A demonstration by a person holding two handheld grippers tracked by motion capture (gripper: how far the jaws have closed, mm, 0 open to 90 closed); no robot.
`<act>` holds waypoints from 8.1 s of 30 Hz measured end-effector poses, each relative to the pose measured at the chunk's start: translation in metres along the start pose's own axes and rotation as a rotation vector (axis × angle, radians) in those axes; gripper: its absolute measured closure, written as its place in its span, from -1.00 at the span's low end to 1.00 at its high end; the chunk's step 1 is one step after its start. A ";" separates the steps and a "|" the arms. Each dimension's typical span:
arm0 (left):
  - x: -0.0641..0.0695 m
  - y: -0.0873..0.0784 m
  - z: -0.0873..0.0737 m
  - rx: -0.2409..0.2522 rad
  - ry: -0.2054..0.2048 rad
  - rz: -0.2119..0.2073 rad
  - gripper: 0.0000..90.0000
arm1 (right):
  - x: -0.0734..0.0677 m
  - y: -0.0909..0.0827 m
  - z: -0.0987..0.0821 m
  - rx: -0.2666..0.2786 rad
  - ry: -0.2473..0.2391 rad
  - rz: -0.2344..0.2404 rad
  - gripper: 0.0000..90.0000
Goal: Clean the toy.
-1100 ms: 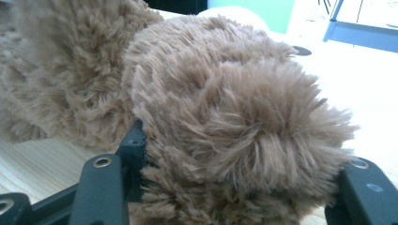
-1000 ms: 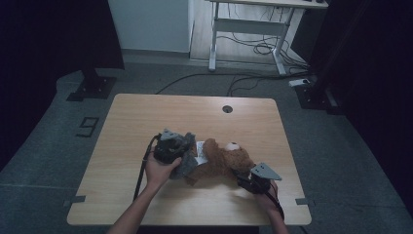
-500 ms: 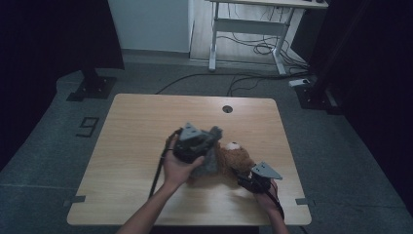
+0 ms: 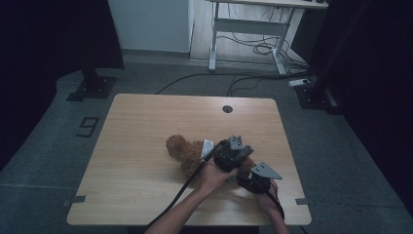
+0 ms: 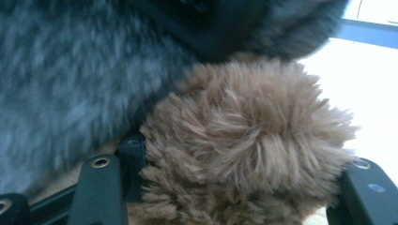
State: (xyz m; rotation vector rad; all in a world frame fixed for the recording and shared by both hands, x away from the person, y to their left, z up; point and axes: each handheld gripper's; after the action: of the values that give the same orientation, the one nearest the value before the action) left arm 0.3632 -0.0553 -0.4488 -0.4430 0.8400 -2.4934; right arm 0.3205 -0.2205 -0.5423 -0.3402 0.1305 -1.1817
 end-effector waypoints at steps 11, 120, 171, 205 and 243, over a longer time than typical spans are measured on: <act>-0.073 -0.087 -0.038 0.135 -0.181 0.066 0.76 | 0.003 0.000 -0.001 0.002 0.019 0.011 -0.16; -0.081 -0.088 -0.050 0.220 -0.160 -0.065 0.74 | 0.005 0.026 0.007 -0.057 0.180 -0.023 -0.68; -0.128 -0.073 -0.102 0.045 -0.305 0.027 0.76 | 0.003 0.026 0.003 -0.036 0.201 -0.031 -0.68; -0.095 -0.090 -0.088 0.183 -0.258 -0.064 0.75 | 0.002 0.025 0.002 -0.028 0.202 -0.042 -0.69; -0.113 -0.138 -0.150 0.171 -0.276 0.055 0.72 | -0.008 0.037 0.009 -0.013 0.187 -0.094 -0.71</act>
State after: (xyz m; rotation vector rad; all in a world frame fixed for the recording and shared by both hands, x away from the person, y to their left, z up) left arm 0.3475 0.1733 -0.4931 -0.6747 0.5198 -2.3586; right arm 0.3526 -0.1995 -0.5467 -0.2493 0.2879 -1.3050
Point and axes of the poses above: each handheld gripper's, and its own axes: y roughly forward along the jaws, z roughly out of its top, x roughly to its right, and after that the axes turned 11 degrees about -z, right-handed
